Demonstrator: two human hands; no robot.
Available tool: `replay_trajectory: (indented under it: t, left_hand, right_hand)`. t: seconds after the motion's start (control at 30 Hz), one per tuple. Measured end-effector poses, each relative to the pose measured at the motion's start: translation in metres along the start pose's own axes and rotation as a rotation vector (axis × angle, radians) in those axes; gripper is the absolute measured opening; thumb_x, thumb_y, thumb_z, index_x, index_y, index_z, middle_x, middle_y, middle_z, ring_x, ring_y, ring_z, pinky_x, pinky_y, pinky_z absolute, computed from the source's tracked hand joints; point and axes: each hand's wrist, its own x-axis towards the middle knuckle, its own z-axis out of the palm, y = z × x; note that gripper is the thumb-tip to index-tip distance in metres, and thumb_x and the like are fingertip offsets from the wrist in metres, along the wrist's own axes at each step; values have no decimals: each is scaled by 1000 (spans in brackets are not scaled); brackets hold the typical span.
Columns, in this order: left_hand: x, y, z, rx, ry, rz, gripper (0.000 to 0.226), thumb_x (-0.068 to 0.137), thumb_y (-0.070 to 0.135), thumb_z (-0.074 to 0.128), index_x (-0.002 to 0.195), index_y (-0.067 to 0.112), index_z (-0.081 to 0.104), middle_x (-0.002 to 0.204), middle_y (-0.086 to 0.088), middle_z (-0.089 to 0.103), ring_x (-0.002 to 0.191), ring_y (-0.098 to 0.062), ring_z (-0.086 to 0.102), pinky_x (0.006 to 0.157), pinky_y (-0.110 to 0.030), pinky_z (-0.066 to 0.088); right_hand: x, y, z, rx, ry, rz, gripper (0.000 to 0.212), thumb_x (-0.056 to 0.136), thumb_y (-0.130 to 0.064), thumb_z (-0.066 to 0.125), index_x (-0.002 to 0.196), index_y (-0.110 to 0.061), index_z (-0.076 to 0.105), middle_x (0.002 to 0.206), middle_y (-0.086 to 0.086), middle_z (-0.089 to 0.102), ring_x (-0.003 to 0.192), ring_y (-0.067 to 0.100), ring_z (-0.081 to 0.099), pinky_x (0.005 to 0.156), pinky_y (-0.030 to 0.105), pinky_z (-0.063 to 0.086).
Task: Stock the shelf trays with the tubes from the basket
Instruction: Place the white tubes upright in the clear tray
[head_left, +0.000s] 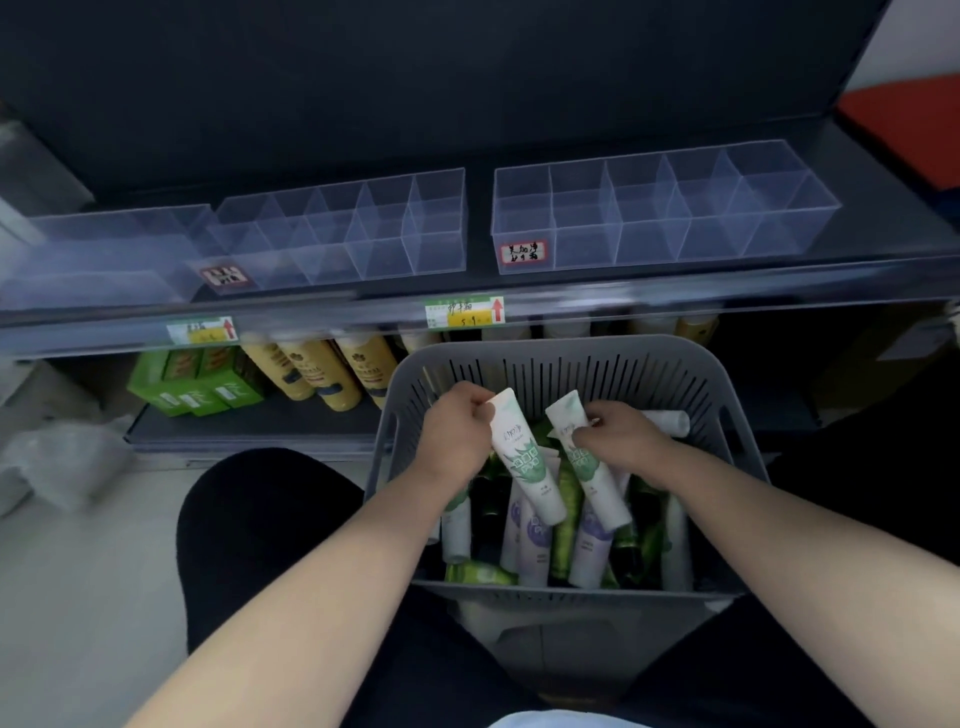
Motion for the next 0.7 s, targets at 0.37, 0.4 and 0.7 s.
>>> replay_trajectory:
  t: [0.37, 0.4, 0.7]
  left_hand:
    - [-16, 69, -22, -67, 187, 255, 14, 94, 17, 44, 92, 19, 59, 93, -8, 66, 90, -29, 65, 77, -51, 56]
    - [-17, 79, -25, -77, 196, 280, 14, 94, 18, 44, 91, 20, 58, 92, -7, 67, 90, -28, 65, 76, -51, 56]
    - [-26, 196, -34, -136, 262, 463, 17, 96, 17, 43, 89, 18, 59, 94, -4, 66, 90, -23, 64, 74, -50, 56]
  right_hand:
    - [-68, -25, -65, 26, 355, -322, 25, 90, -32, 60, 111, -19, 60, 106, 1, 66, 100, 20, 61, 79, 27, 44]
    - [-76, -31, -76, 29, 397, -364, 15, 88, -28, 62, 102, -22, 60, 99, -1, 67, 94, 19, 62, 78, 29, 45]
    - [-116, -63, -180, 64, 708, -457, 8, 91, -21, 59, 87, -28, 56, 89, -8, 62, 83, 14, 57, 64, 27, 37]
